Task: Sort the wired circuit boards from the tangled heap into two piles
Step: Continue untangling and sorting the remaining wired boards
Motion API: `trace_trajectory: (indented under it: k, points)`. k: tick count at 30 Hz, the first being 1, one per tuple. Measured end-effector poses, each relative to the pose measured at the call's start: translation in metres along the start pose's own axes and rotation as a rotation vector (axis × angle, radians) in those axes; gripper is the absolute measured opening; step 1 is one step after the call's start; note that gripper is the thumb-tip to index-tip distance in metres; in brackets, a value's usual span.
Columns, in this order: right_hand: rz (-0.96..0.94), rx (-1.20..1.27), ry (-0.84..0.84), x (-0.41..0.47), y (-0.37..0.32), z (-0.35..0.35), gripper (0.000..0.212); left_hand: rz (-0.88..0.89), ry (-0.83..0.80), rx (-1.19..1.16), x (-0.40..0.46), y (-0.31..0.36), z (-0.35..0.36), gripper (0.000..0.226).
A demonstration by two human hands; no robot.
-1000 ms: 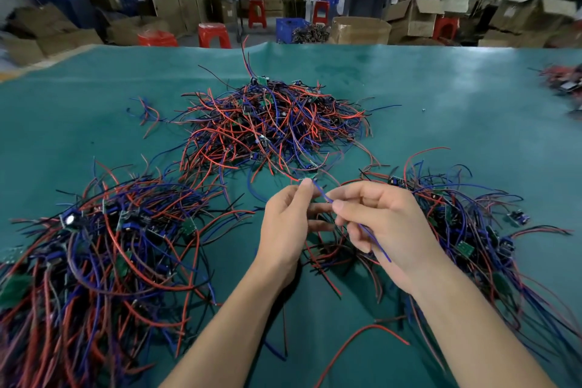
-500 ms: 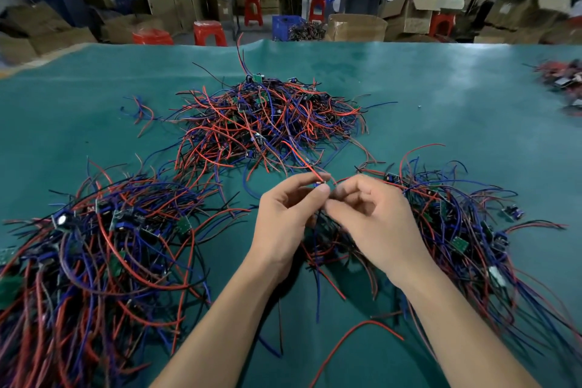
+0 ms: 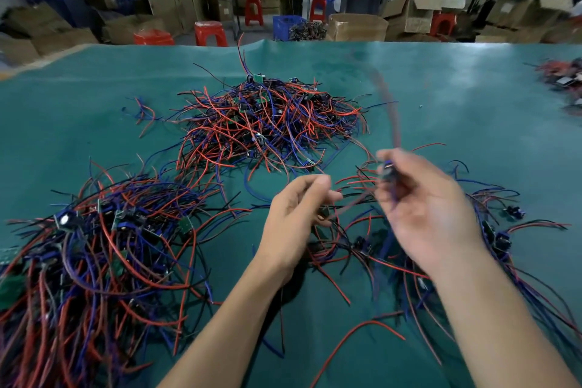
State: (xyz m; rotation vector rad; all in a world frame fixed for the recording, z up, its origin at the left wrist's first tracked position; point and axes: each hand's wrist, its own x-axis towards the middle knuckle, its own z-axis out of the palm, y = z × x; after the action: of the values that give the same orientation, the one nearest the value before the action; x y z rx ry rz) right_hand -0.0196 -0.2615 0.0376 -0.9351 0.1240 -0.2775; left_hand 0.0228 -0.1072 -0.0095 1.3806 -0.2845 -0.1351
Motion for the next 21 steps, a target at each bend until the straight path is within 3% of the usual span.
trace_trajectory:
  k: [2, 4, 7, 9, 11, 13, 18, 21]
  points:
    - [0.094, 0.228, -0.058, -0.001, -0.014, -0.004, 0.015, -0.021, 0.042, -0.033, 0.001, 0.001, -0.002, 0.031]
    - [0.139, 0.232, -0.115, -0.002, -0.015, -0.002, 0.014, -0.034, 0.043, -0.045, 0.001, 0.0, -0.003, 0.034]
    - [0.131, -0.07, -0.1, -0.004, 0.0, 0.006, 0.014, -0.049, -0.019, -0.015, 0.0, 0.0, -0.002, 0.033]
    - [-0.028, -0.383, -0.044, -0.003, 0.015, 0.006, 0.012, -0.049, -0.068, -0.002, -0.001, 0.0, -0.001, 0.036]
    - [-0.148, -0.546, 0.021, 0.0, 0.029, 0.002, 0.009, -0.04, -0.103, 0.021, -0.001, 0.0, -0.002, 0.041]
    - [-0.186, -0.585, 0.068, 0.004, 0.038, -0.001, 0.008, -0.007, -0.15, 0.062, -0.002, 0.0, -0.004, 0.04]
    - [-0.235, -0.625, 0.121, 0.007, 0.047, -0.005, 0.012, -0.008, -0.221, 0.096, -0.003, 0.0, -0.006, 0.01]
    - [-0.303, -0.705, 0.141, 0.01, 0.044, -0.011, 0.01, -0.025, -0.231, 0.103, -0.003, 0.0, -0.006, 0.014]
